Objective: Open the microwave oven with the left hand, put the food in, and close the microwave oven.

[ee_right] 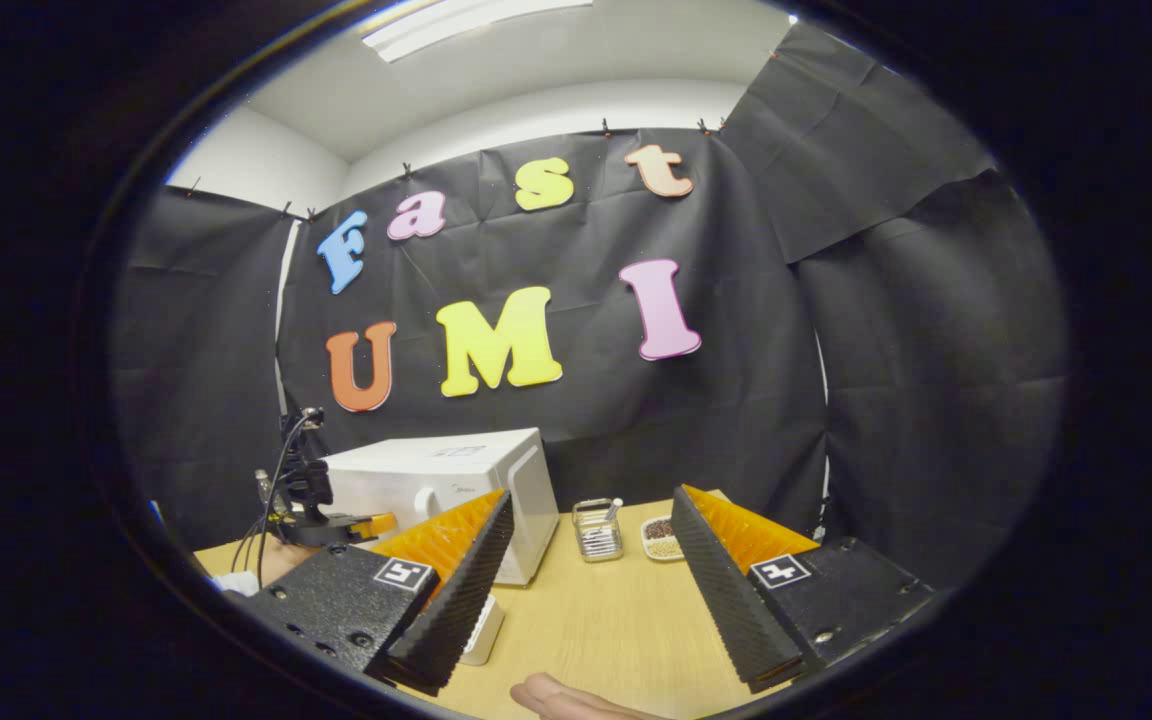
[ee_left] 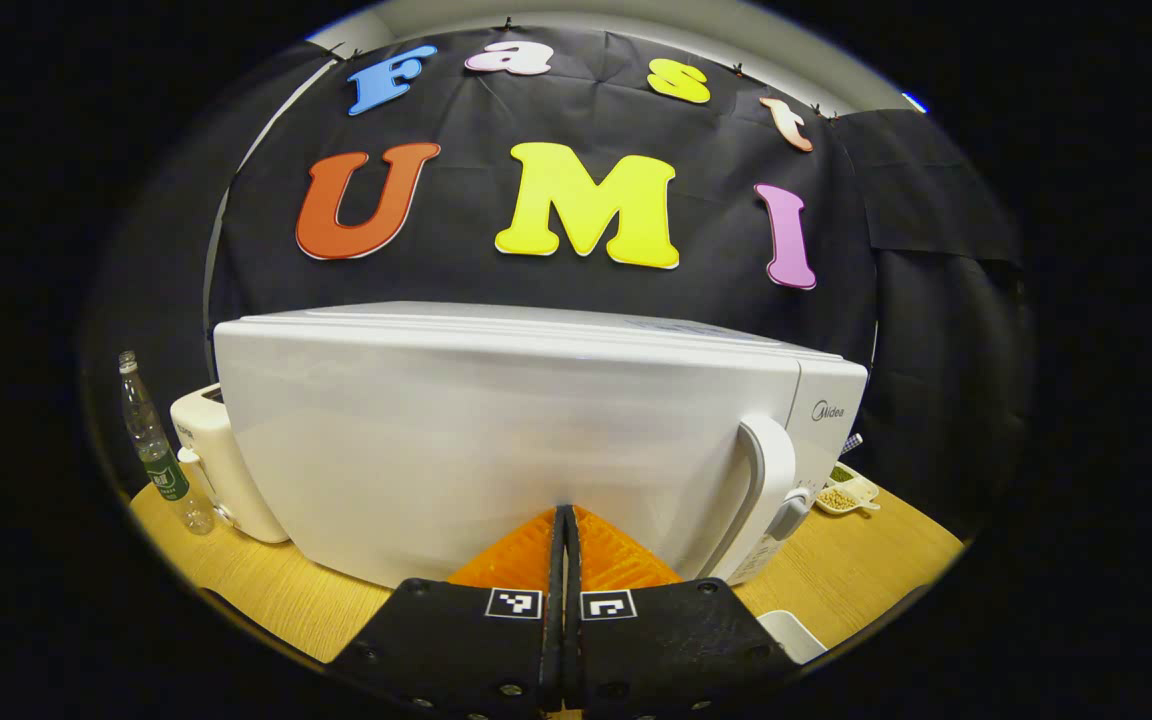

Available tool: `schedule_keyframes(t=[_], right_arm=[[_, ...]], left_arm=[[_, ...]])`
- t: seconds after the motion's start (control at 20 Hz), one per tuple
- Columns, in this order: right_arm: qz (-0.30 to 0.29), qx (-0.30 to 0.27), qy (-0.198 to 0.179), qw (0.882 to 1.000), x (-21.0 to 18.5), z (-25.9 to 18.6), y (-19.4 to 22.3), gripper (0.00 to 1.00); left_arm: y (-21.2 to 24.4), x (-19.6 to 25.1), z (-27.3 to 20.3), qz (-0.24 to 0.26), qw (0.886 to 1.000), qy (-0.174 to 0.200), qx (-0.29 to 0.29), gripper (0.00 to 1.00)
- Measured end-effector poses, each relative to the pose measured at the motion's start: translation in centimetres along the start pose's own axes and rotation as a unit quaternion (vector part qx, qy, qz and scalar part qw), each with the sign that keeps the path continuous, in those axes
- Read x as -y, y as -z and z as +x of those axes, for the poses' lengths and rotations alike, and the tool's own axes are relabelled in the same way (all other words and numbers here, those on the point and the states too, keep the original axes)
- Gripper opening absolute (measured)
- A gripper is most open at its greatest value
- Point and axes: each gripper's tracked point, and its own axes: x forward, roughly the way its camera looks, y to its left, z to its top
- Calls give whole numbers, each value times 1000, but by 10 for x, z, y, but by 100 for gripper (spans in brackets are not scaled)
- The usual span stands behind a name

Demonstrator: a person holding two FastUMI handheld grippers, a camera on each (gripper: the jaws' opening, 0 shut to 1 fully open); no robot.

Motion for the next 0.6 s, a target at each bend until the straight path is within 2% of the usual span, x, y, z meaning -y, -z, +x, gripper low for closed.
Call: schedule_keyframes(t=[0.05,0.1,0.15,0.2,0.25,0.3,0.35,0.5,0.6], right_arm=[[-3,1,4,1000,0,-4,-2,90],[-3,0,8,1000,-2,-9,-3,100],[-3,1,8,1000,-5,-14,-3,90],[-2,-1,7,1000,-9,-18,-3,100],[1,-3,9,1000,-11,-23,0,100],[6,-2,5,1000,-14,-29,-1,90],[9,-1,2,1000,-20,-35,-2,100],[10,-5,7,1000,-23,-44,3,100],[11,-12,13,1000,-25,-46,7,100]], left_arm=[[-1,0,0,3,1000,0,0,0],[-1,0,1,7,1000,1,-4,0],[-1,0,1,10,1000,2,-6,0],[0,-1,0,12,1000,4,-12,0],[1,-2,0,13,1000,4,-15,0],[3,-7,0,16,1000,-5,-20,0],[7,-12,-2,16,999,-14,-31,0],[6,-12,-14,3,999,-17,-38,0],[1,0,-36,-3,999,2,-34,0]])
